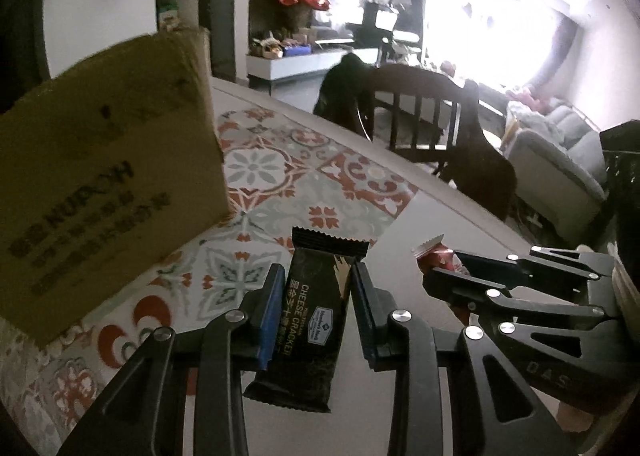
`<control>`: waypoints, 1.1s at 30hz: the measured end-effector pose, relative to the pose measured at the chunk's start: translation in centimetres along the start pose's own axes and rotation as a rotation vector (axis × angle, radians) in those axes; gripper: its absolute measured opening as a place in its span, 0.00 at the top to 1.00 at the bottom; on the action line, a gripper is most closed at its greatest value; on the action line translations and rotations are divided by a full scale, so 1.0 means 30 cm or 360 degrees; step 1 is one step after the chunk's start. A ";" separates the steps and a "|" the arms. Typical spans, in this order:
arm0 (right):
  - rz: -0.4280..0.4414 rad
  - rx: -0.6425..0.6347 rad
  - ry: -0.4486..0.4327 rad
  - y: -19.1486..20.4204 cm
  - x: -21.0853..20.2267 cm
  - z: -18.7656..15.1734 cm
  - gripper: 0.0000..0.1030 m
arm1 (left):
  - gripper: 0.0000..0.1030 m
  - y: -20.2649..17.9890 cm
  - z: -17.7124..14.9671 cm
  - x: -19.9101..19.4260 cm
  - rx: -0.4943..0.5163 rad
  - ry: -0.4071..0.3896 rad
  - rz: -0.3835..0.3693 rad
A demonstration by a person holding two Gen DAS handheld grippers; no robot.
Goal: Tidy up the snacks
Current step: 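Lift both held packets and carry them over the cardboard box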
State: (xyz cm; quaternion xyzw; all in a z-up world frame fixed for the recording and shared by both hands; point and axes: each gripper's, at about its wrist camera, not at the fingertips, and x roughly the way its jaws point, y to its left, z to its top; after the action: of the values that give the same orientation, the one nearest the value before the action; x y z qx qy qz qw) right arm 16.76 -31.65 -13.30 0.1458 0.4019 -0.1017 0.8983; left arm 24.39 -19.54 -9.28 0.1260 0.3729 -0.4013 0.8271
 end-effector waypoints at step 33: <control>0.0316 -0.0289 -0.0446 0.303 -0.230 0.236 0.77 | 0.68 0.172 0.069 -0.462 -0.0268 -0.0561 0.0470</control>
State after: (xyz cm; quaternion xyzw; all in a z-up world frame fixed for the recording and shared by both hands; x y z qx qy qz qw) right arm 19.86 -25.11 -1.99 0.0875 0.2641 0.0050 0.9605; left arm 23.84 -9.35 1.63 0.0378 0.2324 -0.2592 0.9367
